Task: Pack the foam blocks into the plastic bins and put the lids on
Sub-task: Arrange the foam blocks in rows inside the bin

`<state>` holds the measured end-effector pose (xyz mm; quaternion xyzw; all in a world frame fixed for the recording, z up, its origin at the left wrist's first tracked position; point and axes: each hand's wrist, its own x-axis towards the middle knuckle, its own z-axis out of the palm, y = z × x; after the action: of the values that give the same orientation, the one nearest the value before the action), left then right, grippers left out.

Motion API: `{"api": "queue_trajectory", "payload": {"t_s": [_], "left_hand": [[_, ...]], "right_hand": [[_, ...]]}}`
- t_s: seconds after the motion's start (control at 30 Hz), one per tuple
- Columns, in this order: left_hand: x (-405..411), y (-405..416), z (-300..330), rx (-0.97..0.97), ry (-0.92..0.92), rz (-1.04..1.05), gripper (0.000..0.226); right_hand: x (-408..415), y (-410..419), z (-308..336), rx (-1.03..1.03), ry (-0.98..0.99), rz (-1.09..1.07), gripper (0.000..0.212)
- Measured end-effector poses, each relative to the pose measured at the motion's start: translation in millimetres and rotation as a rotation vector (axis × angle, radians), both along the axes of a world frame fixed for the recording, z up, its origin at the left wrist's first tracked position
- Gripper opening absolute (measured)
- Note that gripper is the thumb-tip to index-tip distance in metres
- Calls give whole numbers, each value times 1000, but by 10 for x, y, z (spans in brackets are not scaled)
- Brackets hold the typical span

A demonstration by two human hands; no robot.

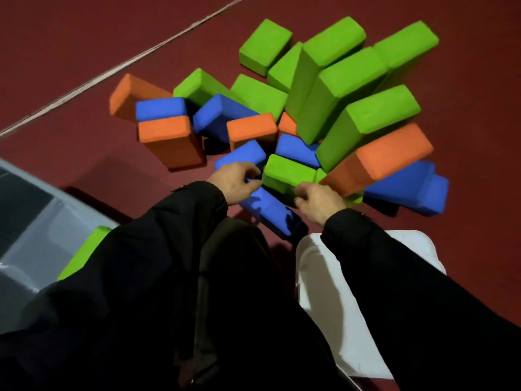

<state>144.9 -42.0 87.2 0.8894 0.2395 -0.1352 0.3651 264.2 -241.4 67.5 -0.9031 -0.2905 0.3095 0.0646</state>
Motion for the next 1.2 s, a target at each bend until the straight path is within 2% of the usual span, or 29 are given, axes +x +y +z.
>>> {"api": "queue_trajectory", "payload": {"t_s": [0.13, 0.33, 0.4, 0.47, 0.57, 0.67, 0.73, 0.8, 0.9, 0.97, 1.07, 1.2], "left_hand": [[152, 123, -335, 45, 43, -26, 44], [120, 453, -920, 198, 250, 41, 93], [110, 526, -1102, 177, 276, 13, 93], [114, 548, -1234, 155, 269, 20, 87], [163, 538, -1355, 286, 192, 66, 68], [198, 499, -1427, 254, 152, 138, 66], [204, 492, -1449, 230, 117, 187, 68], [197, 484, -1405, 223, 80, 227, 70], [88, 528, -1289, 210, 56, 291, 86], [-101, 595, -1199, 218, 85, 305, 97], [-376, 754, -1008, 261, 93, 366, 86], [-701, 930, -567, 242, -3, 416, 80]], "right_hand": [[-42, -69, -354, 51, 136, -92, 44], [-128, 34, -1034, -29, 155, -101, 73], [-142, 87, -1248, -76, 173, -88, 78], [-199, 106, -1446, -136, 191, -93, 94], [-322, 132, -1644, -232, 103, -14, 110], [-407, 96, -1756, -341, -47, 40, 109], [-401, 57, -1817, -354, -84, 29, 98], [-336, 40, -1866, -330, -84, 24, 89], [-287, 43, -1851, -282, -67, 34, 101], [-346, 80, -1745, -190, -59, 16, 98], [-447, 173, -1551, 8, -108, 64, 83], [-470, 344, -1131, 273, -160, 58, 86]]}}
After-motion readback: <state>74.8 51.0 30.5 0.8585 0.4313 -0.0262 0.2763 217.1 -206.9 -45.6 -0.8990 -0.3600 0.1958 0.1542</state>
